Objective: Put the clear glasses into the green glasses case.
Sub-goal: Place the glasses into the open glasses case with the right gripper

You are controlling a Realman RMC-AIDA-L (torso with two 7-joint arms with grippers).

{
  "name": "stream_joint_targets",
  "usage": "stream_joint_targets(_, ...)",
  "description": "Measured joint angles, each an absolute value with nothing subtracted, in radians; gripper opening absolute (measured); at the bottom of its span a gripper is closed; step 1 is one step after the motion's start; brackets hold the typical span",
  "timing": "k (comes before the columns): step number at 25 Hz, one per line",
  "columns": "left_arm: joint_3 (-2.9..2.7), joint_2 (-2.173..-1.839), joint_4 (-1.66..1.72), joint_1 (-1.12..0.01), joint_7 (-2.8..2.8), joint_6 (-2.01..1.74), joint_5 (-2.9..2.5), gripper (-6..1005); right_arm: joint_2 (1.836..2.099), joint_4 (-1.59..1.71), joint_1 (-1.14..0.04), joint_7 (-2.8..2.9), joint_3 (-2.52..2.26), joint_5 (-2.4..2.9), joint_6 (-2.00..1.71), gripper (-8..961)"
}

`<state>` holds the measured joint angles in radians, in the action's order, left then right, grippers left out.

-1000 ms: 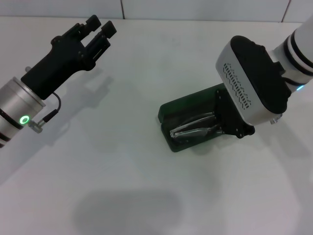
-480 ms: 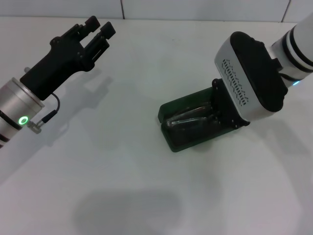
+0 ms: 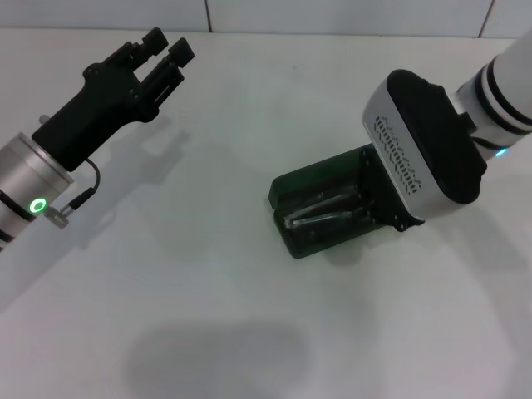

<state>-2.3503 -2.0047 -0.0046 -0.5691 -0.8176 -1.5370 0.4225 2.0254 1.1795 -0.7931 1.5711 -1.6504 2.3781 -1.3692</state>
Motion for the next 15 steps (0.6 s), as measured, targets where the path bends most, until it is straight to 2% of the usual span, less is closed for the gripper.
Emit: stream_joint_targets(15, -2.352, -2.005, -0.005, -0.567, -0.815, -1.537, 0.421, 507, 2.026, 1.172, -0.758, 1.544, -1.648, 2.349, -1.339, 52)
